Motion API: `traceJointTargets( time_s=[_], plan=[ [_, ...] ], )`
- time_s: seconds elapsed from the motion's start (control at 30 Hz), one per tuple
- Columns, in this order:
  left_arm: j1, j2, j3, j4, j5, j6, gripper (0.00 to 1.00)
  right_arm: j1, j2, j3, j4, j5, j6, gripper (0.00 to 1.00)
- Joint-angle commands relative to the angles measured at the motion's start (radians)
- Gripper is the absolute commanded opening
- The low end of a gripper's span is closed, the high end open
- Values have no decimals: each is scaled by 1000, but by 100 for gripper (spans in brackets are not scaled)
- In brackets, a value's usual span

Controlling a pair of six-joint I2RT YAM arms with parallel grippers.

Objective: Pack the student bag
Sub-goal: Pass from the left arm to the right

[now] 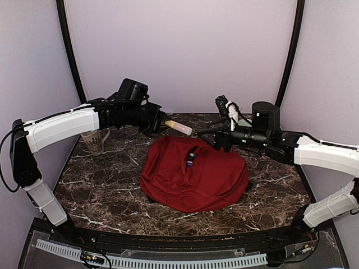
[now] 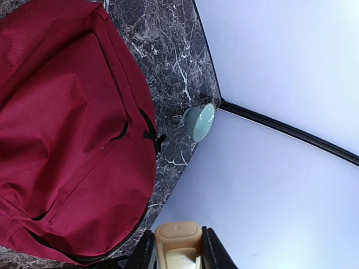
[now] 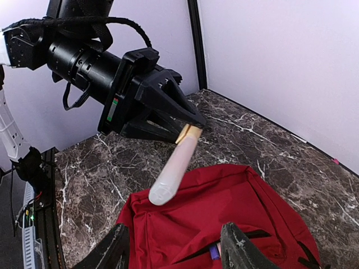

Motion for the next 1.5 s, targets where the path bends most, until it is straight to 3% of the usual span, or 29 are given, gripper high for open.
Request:
traceJointTargets(
  time_s=[0.0, 0.17, 0.37, 0.57, 0.67, 1.03, 1.2, 1.27, 1.37, 1.47],
  plan=[
    [-6, -67, -32, 83, -51, -50, 0, 49, 71, 85, 73, 27, 66, 56],
    [-13, -81, -44, 111, -82, -44, 0, 80, 151, 148, 112, 61, 145, 55],
    [-25, -88, -64, 156, -107, -41, 0, 98, 250, 214, 154, 132, 263, 45],
    [-31, -102, -112, 221, -120, -57, 0, 109, 331, 309, 144, 143, 337, 9],
    [-32, -100, -114, 224, -121, -53, 0, 113, 337, 321, 145, 157, 349, 0],
    [-31, -113, -124, 237, -130, -27, 0, 114, 336, 332, 150, 172, 361, 0],
    [-29, -131, -102, 186, -140, 35, 10, 114, 324, 338, 142, 199, 348, 0],
    [-27, -149, -105, 174, -149, 71, 16, 114, 319, 344, 134, 210, 341, 0],
    [-17, -181, -112, 135, -161, 105, 36, 114, 313, 360, 115, 218, 334, 0],
    [-11, -206, -132, 142, -166, 124, 44, 114, 306, 370, 109, 227, 332, 0]
  ],
)
